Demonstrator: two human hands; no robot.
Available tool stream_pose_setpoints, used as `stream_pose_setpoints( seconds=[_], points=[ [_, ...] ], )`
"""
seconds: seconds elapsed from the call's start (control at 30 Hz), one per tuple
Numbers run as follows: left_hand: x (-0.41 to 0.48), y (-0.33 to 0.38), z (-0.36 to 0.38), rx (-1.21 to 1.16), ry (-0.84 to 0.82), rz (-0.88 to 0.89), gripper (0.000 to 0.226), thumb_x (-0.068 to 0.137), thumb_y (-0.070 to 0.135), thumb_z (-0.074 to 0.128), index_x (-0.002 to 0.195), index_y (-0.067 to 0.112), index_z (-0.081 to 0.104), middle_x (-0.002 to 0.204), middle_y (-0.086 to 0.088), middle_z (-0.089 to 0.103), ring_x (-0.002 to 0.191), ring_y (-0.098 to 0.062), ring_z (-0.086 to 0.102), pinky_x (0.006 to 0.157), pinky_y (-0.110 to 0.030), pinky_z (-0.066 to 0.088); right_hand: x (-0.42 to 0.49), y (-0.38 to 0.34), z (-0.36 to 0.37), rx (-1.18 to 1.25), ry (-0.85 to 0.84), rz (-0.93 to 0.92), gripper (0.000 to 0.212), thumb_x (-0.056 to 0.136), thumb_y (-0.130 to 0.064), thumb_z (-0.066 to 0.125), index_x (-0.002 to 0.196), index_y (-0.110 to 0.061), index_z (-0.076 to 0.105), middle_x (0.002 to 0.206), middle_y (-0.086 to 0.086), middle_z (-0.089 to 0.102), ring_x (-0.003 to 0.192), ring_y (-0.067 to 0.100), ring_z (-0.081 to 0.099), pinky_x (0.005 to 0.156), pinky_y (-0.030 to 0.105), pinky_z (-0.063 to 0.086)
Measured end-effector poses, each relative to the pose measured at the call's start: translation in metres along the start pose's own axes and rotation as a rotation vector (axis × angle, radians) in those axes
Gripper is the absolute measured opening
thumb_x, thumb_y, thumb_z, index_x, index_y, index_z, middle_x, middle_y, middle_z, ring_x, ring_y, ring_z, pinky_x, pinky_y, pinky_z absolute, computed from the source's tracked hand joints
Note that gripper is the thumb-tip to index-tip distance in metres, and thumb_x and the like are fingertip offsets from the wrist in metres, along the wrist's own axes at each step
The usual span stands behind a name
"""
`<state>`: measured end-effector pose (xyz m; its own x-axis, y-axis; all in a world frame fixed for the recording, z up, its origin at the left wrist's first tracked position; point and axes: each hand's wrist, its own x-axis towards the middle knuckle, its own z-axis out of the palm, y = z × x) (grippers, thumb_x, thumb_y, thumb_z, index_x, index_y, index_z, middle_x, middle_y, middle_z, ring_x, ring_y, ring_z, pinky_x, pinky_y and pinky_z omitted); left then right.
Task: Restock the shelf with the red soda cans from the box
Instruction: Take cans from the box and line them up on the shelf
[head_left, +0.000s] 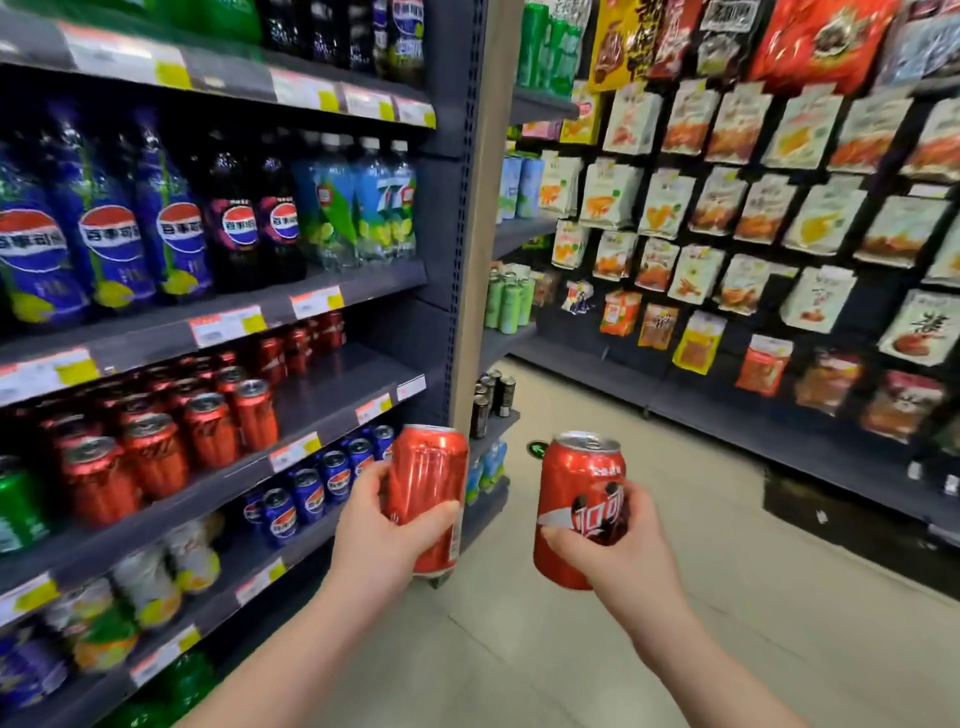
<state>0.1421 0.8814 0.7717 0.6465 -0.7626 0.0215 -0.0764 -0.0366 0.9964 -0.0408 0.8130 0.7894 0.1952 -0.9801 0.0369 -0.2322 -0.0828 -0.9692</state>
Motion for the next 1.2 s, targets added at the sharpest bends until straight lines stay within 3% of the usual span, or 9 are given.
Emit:
stream_pose_setpoints(
  seconds=[0.17,0.3,0.47,0.6,0.77,0.9,0.97,1.13,1.2],
  points=[
    [0.072,0.003,0.026,-0.035,0.022,-0.035,0.065,0.068,0.024,0.081,0.121,0.026,0.043,0.107,0.006,0.06,0.095,-0.016,0.062,0.084,-0.046,0.054,0.08,0.001,0.017,0.01,-0.036,0.011,0.062,0.064,-0.016,0.082,0.112,-0.028,0.046,0.102,-0.006,0.062,0.091,0.009,0.061,0.086,0.037,0.052],
    [0.12,0.0,0.045,-0.029,0.093,-0.055,0.062,0.071,0.02,0.079,0.123,0.022,0.044,0.109,0.005,0.06,0.098,-0.016,0.061,0.089,-0.044,0.051,0.15,0.002,0.032,0.032,-0.114,0.003,0.061,0.065,-0.016,0.081,0.114,-0.026,0.046,0.103,-0.006,0.062,0.092,0.009,0.061,0.08,0.033,0.052],
    [0.173,-0.007,0.071,-0.044,0.259,-0.088,0.083,0.053,0.038,0.08,0.126,0.021,0.045,0.113,0.002,0.061,0.098,-0.017,0.062,0.086,-0.044,0.053,0.24,0.006,0.048,-0.004,-0.303,-0.034,0.064,0.064,-0.018,0.083,0.117,-0.024,0.046,0.104,-0.007,0.063,0.093,0.009,0.061,0.087,0.039,0.053],
    [0.21,-0.007,0.098,-0.047,0.441,-0.085,0.063,0.068,0.024,0.081,0.12,0.023,0.046,0.104,0.007,0.06,0.091,-0.008,0.06,0.075,-0.031,0.049,0.318,0.006,0.059,-0.048,-0.46,-0.096,0.068,0.061,-0.022,0.084,0.117,-0.029,0.045,0.105,-0.01,0.062,0.095,0.008,0.06,0.091,0.039,0.05],
    [0.232,-0.004,0.113,-0.073,0.617,-0.135,0.063,0.062,0.03,0.08,0.117,0.025,0.049,0.107,0.002,0.063,0.094,-0.015,0.063,0.085,-0.039,0.052,0.383,-0.001,0.089,-0.064,-0.655,-0.174,0.061,0.065,-0.02,0.083,0.113,-0.028,0.046,0.099,-0.017,0.059,0.086,-0.006,0.054,0.068,0.016,0.043],
    [0.241,-0.01,0.099,-0.036,0.776,-0.17,0.063,0.038,0.049,0.073,0.096,0.034,0.051,0.101,0.004,0.066,0.092,-0.017,0.064,0.086,-0.045,0.053,0.406,0.005,0.137,-0.08,-0.783,-0.16,0.06,0.067,-0.02,0.083,0.113,-0.028,0.045,0.103,-0.009,0.061,0.09,0.007,0.059,0.081,0.028,0.047],
    [0.248,-0.018,0.087,-0.033,0.835,-0.188,0.062,0.041,0.044,0.074,0.098,0.033,0.052,0.1,0.003,0.066,0.091,-0.017,0.065,0.085,-0.045,0.053,0.413,0.007,0.164,-0.101,-0.835,-0.157,0.063,0.066,-0.022,0.083,0.115,-0.025,0.045,0.105,-0.006,0.061,0.094,0.012,0.06,0.086,0.033,0.048],
    [0.281,-0.046,0.05,-0.072,0.853,-0.19,0.073,0.055,0.035,0.071,0.123,0.02,0.047,0.107,0.001,0.065,0.093,-0.014,0.064,0.082,-0.038,0.054,0.428,0.011,0.231,-0.13,-0.885,-0.161,0.059,0.069,-0.016,0.081,0.113,-0.025,0.042,0.091,-0.018,0.053,0.079,-0.006,0.051,0.064,0.013,0.04],
    [0.299,-0.058,0.034,-0.082,0.849,-0.195,0.074,0.052,0.037,0.072,0.12,0.022,0.049,0.105,0.001,0.066,0.092,-0.013,0.064,0.085,-0.04,0.054,0.436,0.013,0.258,-0.158,-0.884,-0.157,0.058,0.07,-0.015,0.081,0.114,-0.022,0.043,0.09,-0.019,0.052,0.079,-0.006,0.051,0.063,0.011,0.038]
  ],
)
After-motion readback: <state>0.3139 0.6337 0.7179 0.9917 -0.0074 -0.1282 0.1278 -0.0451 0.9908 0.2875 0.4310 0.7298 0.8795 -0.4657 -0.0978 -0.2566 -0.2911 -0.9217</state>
